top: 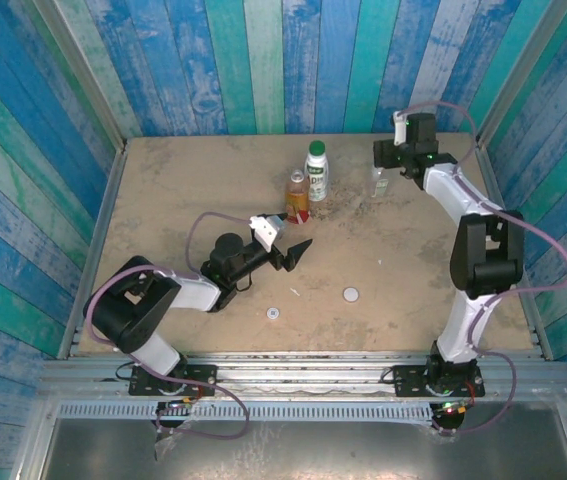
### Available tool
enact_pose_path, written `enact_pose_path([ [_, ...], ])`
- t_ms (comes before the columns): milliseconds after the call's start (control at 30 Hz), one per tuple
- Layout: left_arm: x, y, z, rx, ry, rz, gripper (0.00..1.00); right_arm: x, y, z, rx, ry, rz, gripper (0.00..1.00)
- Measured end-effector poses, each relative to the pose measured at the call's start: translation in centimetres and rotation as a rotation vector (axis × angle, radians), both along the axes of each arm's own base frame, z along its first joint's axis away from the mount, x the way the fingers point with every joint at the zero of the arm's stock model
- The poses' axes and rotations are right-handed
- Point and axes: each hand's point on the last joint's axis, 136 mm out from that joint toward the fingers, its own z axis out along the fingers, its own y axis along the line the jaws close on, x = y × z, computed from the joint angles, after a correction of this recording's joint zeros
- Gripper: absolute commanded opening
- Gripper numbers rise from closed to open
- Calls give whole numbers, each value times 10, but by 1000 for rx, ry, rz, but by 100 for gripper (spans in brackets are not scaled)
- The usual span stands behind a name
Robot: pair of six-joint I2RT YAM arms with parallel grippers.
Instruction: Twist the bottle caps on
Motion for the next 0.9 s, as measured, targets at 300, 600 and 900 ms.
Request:
enact_pose_path([
  [300,-4,-5,2,-2,-4,-32,94,-5,11,-33,35,101,47,49],
  [600,-5,-6,1,4,-3,-36,94,-15,22,-30,83,112,94,35],
  [900,-10,-25,6,28,-40,-79,94,-90,46,4,110,87,126,34],
])
